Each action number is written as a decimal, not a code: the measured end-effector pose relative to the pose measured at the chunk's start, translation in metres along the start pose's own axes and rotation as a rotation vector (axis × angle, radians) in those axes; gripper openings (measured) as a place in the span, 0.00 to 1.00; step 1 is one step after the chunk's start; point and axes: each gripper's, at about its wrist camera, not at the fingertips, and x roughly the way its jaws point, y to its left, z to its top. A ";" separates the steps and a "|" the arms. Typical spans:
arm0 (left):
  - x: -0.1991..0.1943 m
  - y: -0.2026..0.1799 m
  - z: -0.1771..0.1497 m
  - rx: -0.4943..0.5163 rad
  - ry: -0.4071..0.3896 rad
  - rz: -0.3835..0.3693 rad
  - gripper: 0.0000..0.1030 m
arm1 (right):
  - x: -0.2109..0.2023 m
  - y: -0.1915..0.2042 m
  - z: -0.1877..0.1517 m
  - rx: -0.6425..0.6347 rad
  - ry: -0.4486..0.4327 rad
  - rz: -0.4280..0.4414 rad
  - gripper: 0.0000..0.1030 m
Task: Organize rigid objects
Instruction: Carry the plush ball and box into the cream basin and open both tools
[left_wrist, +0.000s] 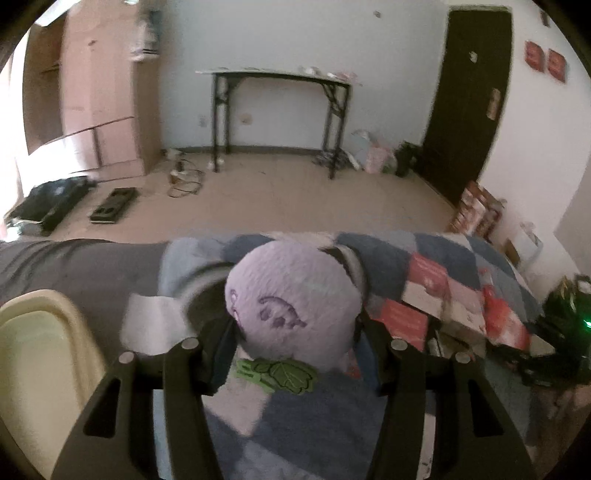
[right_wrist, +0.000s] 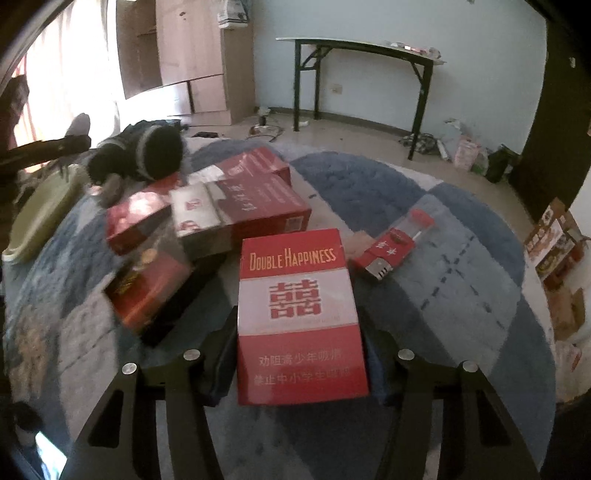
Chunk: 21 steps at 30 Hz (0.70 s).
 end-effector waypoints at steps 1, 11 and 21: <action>-0.007 0.006 0.002 -0.011 -0.019 0.034 0.55 | -0.009 -0.003 0.000 0.006 -0.010 0.009 0.55; -0.081 0.151 -0.023 -0.344 -0.065 0.469 0.55 | -0.093 0.110 0.053 -0.161 -0.226 0.246 0.55; -0.079 0.278 -0.116 -0.747 0.067 0.501 0.55 | -0.002 0.365 0.112 -0.509 -0.042 0.477 0.54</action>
